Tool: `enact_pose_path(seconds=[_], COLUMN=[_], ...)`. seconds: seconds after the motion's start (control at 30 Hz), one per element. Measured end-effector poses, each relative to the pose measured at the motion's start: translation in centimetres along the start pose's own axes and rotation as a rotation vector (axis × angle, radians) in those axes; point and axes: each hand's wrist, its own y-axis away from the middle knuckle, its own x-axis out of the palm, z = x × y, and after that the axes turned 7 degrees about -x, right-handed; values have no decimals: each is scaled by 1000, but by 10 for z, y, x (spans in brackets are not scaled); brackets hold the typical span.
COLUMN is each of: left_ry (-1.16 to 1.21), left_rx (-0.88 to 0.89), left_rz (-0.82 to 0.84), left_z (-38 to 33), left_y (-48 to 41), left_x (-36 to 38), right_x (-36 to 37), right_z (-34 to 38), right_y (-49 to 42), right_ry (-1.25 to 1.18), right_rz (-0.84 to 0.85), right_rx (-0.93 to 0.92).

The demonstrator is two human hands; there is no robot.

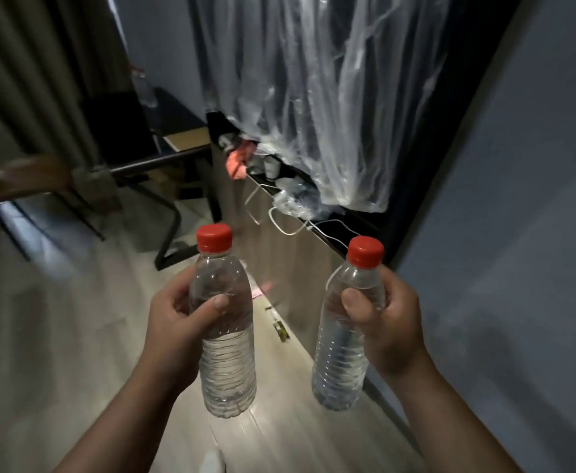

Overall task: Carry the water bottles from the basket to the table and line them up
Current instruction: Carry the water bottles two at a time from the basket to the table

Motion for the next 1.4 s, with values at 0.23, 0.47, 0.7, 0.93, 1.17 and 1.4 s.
enact_pose_path(seconds=[0.23, 0.47, 0.7, 0.93, 1.17, 1.4], left_ry=[57, 57, 31, -28, -135, -143], left_rx=[40, 64, 80, 91, 166, 195], left_rz=[-207, -280, -233, -276, -355, -590], left_z=[-13, -29, -37, -27, -40, -60], left_y=[-62, -155, -248, -358, -467, -513], left_x=[-122, -227, -259, -275, -299, -371], right_x=[136, 264, 317, 359, 422, 530], right_z=[-38, -69, -107, -159, -208, -226], right_y=[-76, -160, -226, -323, -441, -505], right_ry=[-3, -46, -70, -55, -129, -128], right_rz=[210, 318, 325, 339, 438, 609], right_rx=[-15, -28, -1, -40, -33, -72])
